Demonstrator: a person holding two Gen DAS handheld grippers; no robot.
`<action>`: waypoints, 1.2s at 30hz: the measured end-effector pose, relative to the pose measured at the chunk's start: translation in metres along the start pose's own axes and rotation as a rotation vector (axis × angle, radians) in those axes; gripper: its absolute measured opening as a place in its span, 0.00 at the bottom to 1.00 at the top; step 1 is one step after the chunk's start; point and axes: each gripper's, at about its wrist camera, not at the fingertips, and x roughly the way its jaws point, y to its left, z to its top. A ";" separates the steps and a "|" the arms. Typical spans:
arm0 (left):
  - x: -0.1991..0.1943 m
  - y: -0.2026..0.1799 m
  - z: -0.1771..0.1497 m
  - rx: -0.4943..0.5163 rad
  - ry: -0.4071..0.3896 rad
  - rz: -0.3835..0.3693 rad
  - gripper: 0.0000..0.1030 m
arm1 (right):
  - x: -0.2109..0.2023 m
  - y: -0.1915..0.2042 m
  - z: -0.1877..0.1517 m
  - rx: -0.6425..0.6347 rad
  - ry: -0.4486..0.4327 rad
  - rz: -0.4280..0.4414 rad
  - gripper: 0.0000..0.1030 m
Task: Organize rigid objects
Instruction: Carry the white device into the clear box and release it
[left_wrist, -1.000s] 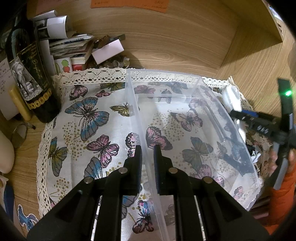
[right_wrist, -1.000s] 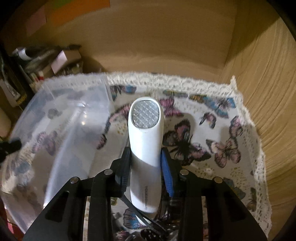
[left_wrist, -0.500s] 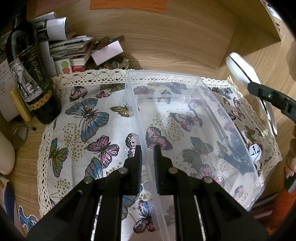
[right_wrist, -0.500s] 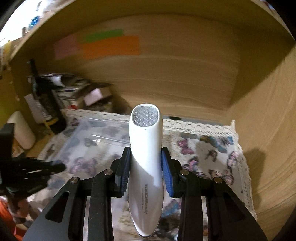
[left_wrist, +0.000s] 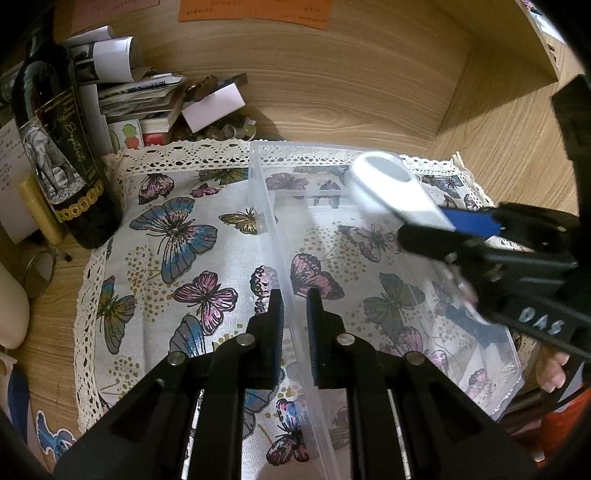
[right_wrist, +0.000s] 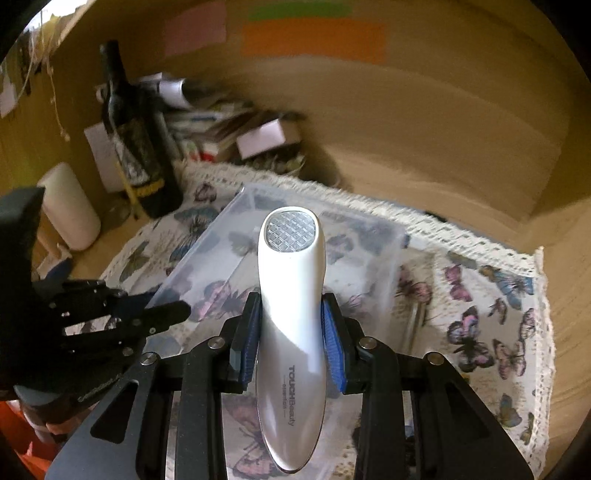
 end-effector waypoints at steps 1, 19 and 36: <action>0.000 0.000 0.000 0.000 0.000 -0.001 0.12 | 0.005 0.002 0.000 -0.003 0.019 0.005 0.29; 0.000 0.000 0.000 0.003 -0.003 -0.010 0.12 | 0.028 0.007 0.001 -0.022 0.142 0.033 0.29; -0.001 0.000 -0.002 0.004 0.004 -0.002 0.12 | -0.048 -0.051 -0.012 0.084 -0.069 -0.147 0.41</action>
